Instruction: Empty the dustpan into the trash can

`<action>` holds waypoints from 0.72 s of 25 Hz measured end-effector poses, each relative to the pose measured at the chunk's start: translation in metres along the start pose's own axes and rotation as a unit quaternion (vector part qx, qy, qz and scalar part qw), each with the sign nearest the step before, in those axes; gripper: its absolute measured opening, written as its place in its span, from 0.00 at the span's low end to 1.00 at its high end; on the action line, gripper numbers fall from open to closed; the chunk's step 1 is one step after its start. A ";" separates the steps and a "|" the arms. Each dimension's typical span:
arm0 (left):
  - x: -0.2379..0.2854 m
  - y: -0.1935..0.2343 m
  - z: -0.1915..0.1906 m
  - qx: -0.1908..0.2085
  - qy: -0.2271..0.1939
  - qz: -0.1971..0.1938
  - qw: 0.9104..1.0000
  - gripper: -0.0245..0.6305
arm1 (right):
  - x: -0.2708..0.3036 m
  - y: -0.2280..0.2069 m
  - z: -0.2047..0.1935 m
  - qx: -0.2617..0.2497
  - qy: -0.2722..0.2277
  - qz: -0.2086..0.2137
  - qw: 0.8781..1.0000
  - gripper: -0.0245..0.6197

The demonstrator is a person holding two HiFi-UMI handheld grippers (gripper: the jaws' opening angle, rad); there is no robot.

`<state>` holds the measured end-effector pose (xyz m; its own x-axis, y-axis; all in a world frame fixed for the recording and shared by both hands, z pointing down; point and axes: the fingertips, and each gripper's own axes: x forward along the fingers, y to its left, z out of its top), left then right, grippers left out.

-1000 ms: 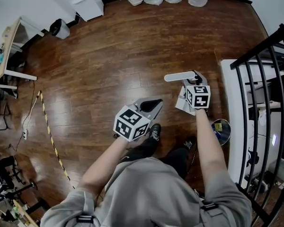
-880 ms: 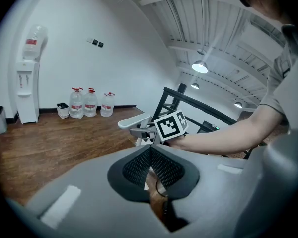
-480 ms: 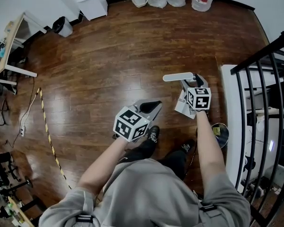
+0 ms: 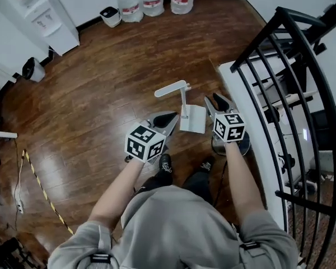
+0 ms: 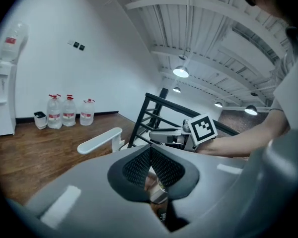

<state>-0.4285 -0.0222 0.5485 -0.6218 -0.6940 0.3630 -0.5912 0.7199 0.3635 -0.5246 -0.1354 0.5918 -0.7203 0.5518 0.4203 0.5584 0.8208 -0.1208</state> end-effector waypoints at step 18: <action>0.097 -0.230 0.088 0.113 -0.003 -0.199 0.974 0.04 | -0.311 -0.065 0.096 0.005 -0.167 -0.169 0.971 0.04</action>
<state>-0.3982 -0.2540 0.4248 -0.3241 -0.9185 0.2265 -0.8831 0.3796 0.2757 -0.3763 -0.3459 0.3828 -0.9562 0.2658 0.1226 0.2634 0.9640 -0.0356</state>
